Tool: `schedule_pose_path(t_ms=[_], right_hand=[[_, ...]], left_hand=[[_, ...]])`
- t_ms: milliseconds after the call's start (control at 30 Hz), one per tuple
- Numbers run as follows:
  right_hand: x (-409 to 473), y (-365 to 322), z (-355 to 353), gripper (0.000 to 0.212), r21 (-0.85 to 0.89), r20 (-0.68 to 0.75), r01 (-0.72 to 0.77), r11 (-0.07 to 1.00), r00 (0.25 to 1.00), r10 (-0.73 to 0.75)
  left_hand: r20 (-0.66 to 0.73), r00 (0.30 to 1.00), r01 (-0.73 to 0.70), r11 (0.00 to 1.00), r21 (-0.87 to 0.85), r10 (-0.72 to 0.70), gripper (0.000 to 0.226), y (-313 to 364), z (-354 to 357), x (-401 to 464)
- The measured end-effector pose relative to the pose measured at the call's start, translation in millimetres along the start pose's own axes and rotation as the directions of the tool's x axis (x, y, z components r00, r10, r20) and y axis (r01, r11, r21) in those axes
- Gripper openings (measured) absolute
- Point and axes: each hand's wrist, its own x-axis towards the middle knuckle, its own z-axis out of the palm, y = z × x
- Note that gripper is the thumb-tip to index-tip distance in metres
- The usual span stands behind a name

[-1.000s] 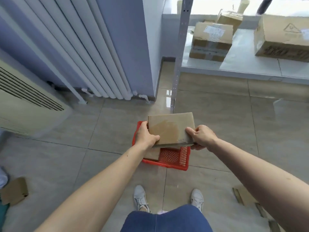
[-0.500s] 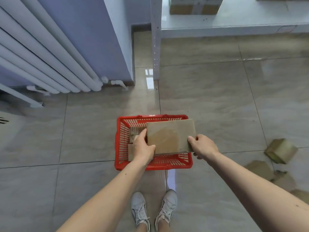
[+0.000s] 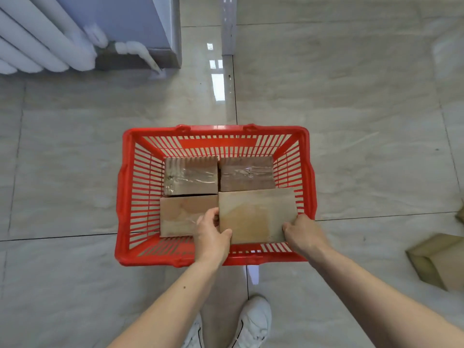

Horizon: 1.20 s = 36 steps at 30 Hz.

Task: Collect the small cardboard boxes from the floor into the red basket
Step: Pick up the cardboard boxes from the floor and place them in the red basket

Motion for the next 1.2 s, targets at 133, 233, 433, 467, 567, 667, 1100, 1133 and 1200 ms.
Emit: schedule_pose_path(t_ms=[133, 233, 433, 467, 567, 667, 1100, 1133, 1200], right_hand=[[31, 1, 30, 0.031, -0.038, -0.005, 0.020, 0.999, 1.000, -0.020], [54, 1, 52, 0.026, 0.012, -0.053, 0.009, 1.000, 0.999, -0.008], [92, 4, 86, 0.030, 0.154, -0.162, -0.035, 0.987, 0.985, 0.060], [98, 5, 91, 0.033, 0.158, -0.170, -0.035, 0.987, 0.984, 0.062], [111, 9, 99, 0.035, 0.132, -0.176, -0.010, 0.991, 0.984, 0.034], [117, 10, 96, 0.024, 0.060, -0.155, 0.015, 0.998, 0.988, -0.006], [-34, -2, -5, 0.030, -0.059, -0.208, 0.105, 0.993, 0.971, -0.115], [-50, -1, -17, 0.028, -0.030, -0.213, 0.098, 0.995, 0.972, -0.102], [-83, 2, -45, 0.025, 0.000, -0.225, 0.098, 0.995, 0.970, -0.095]], left_hand=[[-0.030, 0.998, 0.054, 0.997, 0.061, -0.052, 0.052, -23, 26, 31], [-0.055, 0.996, 0.070, 0.993, 0.094, -0.065, 0.052, -35, 39, 46], [0.004, 0.999, 0.043, 0.987, 0.153, -0.045, 0.057, -48, 55, 70], [0.018, 0.999, 0.031, 0.982, 0.184, -0.035, 0.054, -49, 56, 73], [0.060, 0.998, 0.013, 0.972, 0.235, -0.027, 0.053, -51, 61, 78], [0.083, 0.996, 0.020, 0.967, 0.255, -0.043, 0.055, -49, 63, 80], [0.090, 0.996, 0.015, 0.997, 0.075, -0.022, 0.049, 57, 22, -10], [0.095, 0.995, 0.004, 0.998, 0.065, -0.010, 0.049, 71, 18, -22], [0.100, 0.995, -0.024, 0.998, 0.058, 0.018, 0.047, 103, 7, -49]])
